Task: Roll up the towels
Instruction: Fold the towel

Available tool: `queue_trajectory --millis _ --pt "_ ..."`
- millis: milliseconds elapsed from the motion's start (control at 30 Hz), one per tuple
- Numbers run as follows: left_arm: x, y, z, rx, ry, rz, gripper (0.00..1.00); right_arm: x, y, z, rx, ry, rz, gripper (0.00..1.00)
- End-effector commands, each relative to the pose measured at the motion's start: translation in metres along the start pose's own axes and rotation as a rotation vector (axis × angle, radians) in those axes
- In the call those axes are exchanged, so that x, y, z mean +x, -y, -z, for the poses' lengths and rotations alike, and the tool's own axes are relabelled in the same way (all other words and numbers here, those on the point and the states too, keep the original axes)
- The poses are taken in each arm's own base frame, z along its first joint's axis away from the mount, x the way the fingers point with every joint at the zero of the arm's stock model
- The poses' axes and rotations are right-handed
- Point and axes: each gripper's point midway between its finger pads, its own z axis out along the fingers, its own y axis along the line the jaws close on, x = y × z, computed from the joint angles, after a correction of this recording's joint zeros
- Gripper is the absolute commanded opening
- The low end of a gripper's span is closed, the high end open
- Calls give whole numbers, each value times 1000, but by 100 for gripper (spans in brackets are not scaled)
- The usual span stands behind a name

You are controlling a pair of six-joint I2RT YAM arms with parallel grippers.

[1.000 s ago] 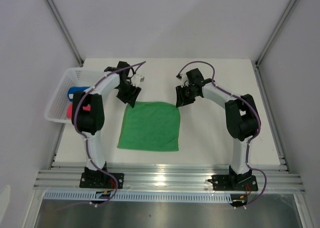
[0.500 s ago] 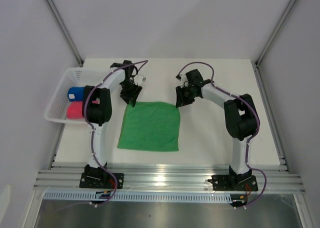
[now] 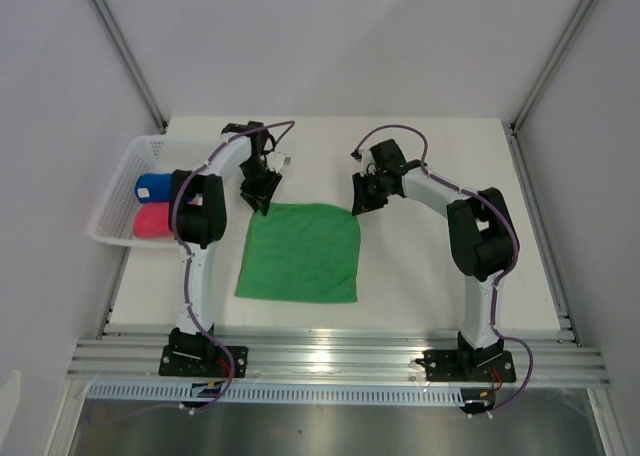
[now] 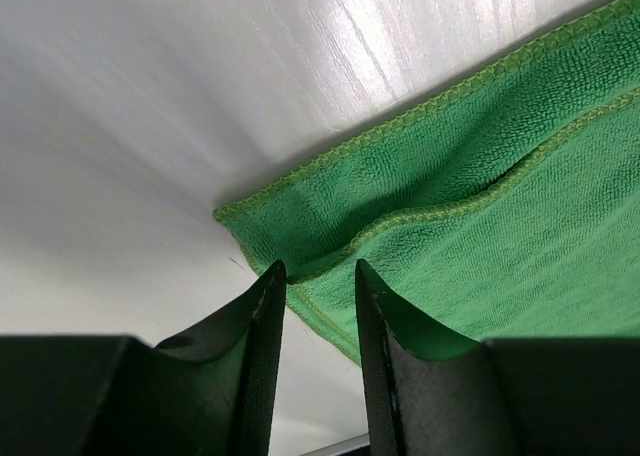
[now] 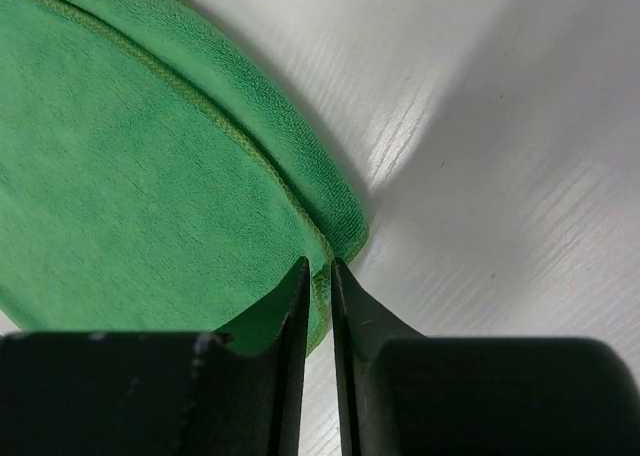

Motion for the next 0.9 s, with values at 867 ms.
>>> queue_trajectory --millis 867 --pt "-33 5 47 1 224 -38 1 7 -6 7 -13 -22 49 0"
